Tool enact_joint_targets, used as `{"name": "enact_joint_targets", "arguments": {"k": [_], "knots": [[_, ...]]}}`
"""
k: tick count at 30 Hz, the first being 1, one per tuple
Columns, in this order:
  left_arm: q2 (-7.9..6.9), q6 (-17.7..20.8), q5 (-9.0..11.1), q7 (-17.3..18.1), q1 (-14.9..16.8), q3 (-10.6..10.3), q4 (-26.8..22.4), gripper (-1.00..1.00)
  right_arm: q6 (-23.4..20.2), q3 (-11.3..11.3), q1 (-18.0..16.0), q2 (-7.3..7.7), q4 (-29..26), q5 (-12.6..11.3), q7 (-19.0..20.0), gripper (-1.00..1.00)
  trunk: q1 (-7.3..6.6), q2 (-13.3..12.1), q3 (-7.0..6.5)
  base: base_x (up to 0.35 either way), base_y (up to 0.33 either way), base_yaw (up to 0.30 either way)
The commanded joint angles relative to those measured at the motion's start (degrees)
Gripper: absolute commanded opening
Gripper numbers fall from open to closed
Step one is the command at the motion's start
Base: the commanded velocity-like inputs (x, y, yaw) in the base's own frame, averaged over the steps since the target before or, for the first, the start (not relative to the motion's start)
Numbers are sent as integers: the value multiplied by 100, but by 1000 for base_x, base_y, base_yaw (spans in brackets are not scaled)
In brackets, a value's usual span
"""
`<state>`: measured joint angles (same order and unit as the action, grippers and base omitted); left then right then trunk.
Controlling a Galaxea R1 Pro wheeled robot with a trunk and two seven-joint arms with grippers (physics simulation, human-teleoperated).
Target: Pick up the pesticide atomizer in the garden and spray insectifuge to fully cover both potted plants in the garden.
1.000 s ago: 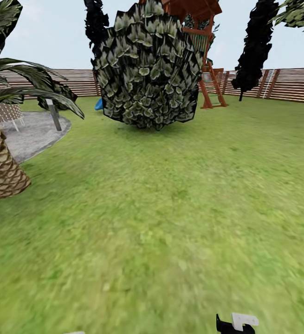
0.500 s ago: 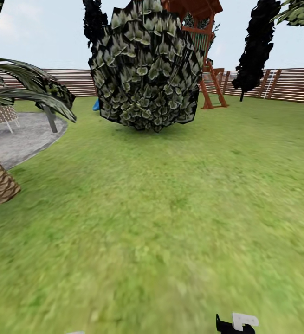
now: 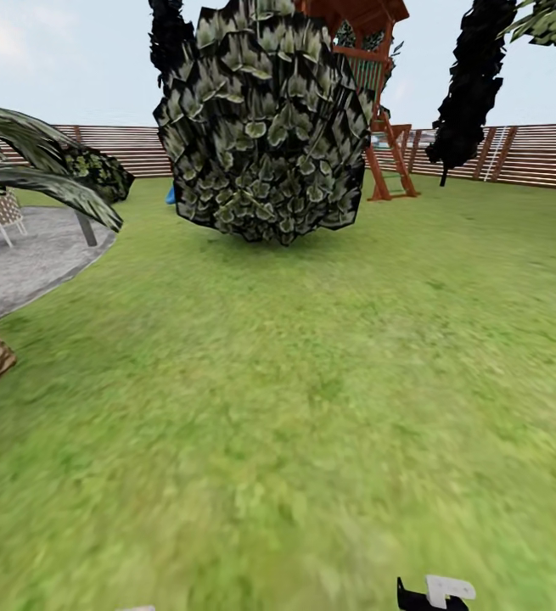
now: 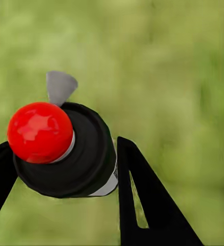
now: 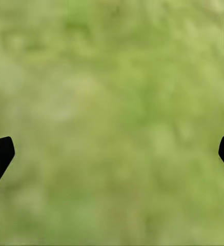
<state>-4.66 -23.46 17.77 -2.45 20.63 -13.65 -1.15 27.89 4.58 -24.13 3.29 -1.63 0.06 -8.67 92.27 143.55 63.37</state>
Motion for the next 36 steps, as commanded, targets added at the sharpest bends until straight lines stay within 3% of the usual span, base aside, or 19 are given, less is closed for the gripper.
{"name": "enact_joint_targets", "arguments": {"k": [1, 36], "knots": [[0, -16, 24, -26, 2, -50, 1, -100, 24, 42, 1, 2, 5, 2, 15, 100, 2, 2, 5, 337, -76, 0], [0, -15, 24, -25, 2, -50, 1, -100, 24, 34, 4, -21, 2, -1, 15, 100, 2, 2, 5, 337, -28, 0]]}}
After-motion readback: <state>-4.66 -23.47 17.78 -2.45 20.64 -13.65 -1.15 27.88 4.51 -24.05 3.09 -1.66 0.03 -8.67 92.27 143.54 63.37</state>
